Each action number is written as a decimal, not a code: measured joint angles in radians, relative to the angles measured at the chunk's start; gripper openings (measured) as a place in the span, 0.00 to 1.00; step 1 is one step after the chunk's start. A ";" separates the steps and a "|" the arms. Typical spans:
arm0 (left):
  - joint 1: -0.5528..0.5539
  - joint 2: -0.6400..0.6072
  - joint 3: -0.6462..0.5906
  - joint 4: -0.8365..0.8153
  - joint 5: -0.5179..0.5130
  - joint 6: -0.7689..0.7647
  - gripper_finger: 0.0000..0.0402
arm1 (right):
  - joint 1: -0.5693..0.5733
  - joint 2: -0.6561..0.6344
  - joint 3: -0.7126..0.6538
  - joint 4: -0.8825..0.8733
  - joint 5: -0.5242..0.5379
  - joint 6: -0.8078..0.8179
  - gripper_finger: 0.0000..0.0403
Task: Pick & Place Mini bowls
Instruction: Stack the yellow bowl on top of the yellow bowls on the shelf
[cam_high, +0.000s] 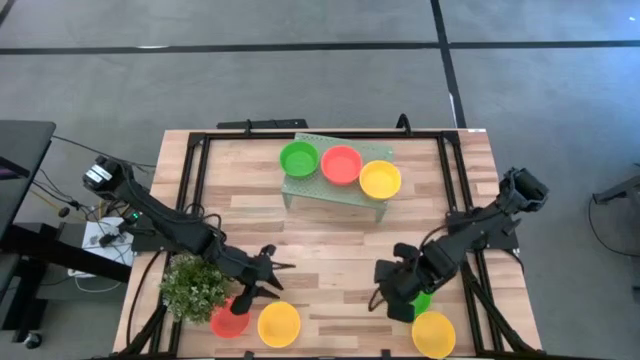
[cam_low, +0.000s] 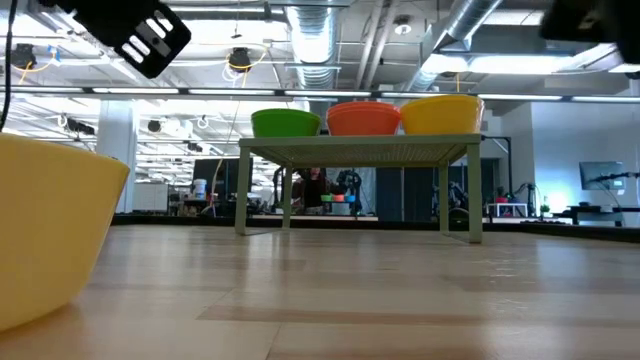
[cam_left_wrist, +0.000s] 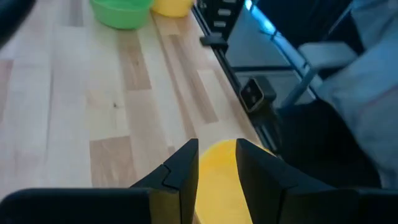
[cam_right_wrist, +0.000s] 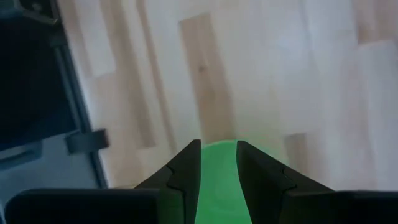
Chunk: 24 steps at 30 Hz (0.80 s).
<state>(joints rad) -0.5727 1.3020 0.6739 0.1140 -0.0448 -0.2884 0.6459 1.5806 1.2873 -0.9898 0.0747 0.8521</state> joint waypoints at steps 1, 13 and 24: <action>-0.005 0.014 0.000 0.007 0.000 0.015 0.27 | 0.015 0.000 0.000 -0.001 -0.002 0.012 0.24; -0.004 0.040 0.000 0.026 -0.015 0.022 0.27 | 0.262 0.000 0.000 -0.151 -0.095 0.628 0.24; -0.002 0.040 0.000 0.030 -0.015 0.022 0.27 | 0.420 0.003 -0.048 -0.138 -0.026 0.955 0.24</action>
<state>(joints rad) -0.5751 1.3418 0.6735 0.1437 -0.0597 -0.2661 1.0664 1.5833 1.2390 -1.1279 0.0483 1.8075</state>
